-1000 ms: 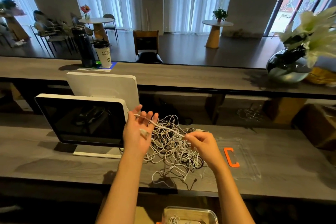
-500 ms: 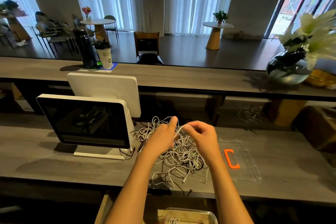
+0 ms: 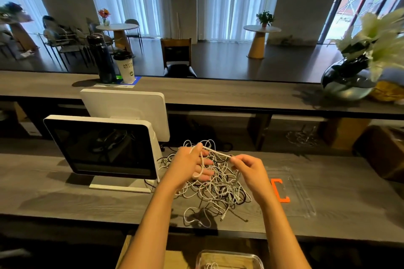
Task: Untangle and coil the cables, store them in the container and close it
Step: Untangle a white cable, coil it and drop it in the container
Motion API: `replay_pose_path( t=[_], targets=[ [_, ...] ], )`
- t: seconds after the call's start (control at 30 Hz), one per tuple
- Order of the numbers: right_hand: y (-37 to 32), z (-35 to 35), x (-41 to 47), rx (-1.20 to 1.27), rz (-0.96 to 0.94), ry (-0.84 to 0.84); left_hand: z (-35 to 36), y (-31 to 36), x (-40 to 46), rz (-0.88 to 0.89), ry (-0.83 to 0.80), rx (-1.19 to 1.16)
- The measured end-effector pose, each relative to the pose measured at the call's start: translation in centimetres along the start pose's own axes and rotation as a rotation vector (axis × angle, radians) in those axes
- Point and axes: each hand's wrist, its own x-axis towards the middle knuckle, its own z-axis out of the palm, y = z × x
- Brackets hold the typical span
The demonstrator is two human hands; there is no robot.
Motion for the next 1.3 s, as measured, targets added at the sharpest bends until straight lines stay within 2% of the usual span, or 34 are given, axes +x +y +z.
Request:
replay_pose_path(
  t=[0.07, 0.2, 0.3, 0.4, 0.57, 0.67, 0.73, 0.9, 1.03, 1.17, 1.3],
  targets=[
    [-0.1, 0.2, 0.1, 0.005, -0.020, 0.009, 0.7, -0.1, 0.4, 0.065, 0.082, -0.227],
    [-1.0, 0.3, 0.2, -0.002, -0.099, 0.048, 1.0, 1.8, 0.8, 0.130, 0.133, -0.821],
    [-1.9, 0.2, 0.7, -0.062, -0.177, 0.045, 0.3, 4.0, 1.2, 0.176, 0.151, -0.998],
    [-3.1, 0.4, 1.2, -0.102, -0.233, 0.039, 0.2, 6.1, 1.8, 0.245, 0.205, -0.879],
    [-6.4, 0.6, 1.1, -0.133, -0.299, -0.083, -0.7, 7.3, 3.8, 0.410, 0.416, -0.094],
    [-7.9, 0.7, 0.7, -0.143, -0.328, -0.183, -0.6, 7.3, 4.1, 0.380, 0.391, 0.247],
    [-8.3, 1.0, 0.7, -0.117, -0.340, -0.171, 0.0, 7.2, 3.8, 0.297, 0.291, 0.389],
    [-8.0, 1.7, 1.1, -0.102, -0.330, 0.010, 1.3, 6.1, 1.4, 0.118, -0.059, 0.375],
    [-6.6, 2.0, 1.3, -0.110, -0.221, 0.052, 1.6, 4.6, 0.6, -0.036, -0.269, 0.294],
    [-4.7, 2.1, 0.9, 0.011, -0.093, -0.003, 1.2, 3.2, 0.0, -0.174, -0.420, 0.212],
    [-3.0, 1.9, 0.5, 0.088, -0.018, -0.130, 0.4, 1.6, -0.8, -0.144, -0.606, 0.133]
  ],
)
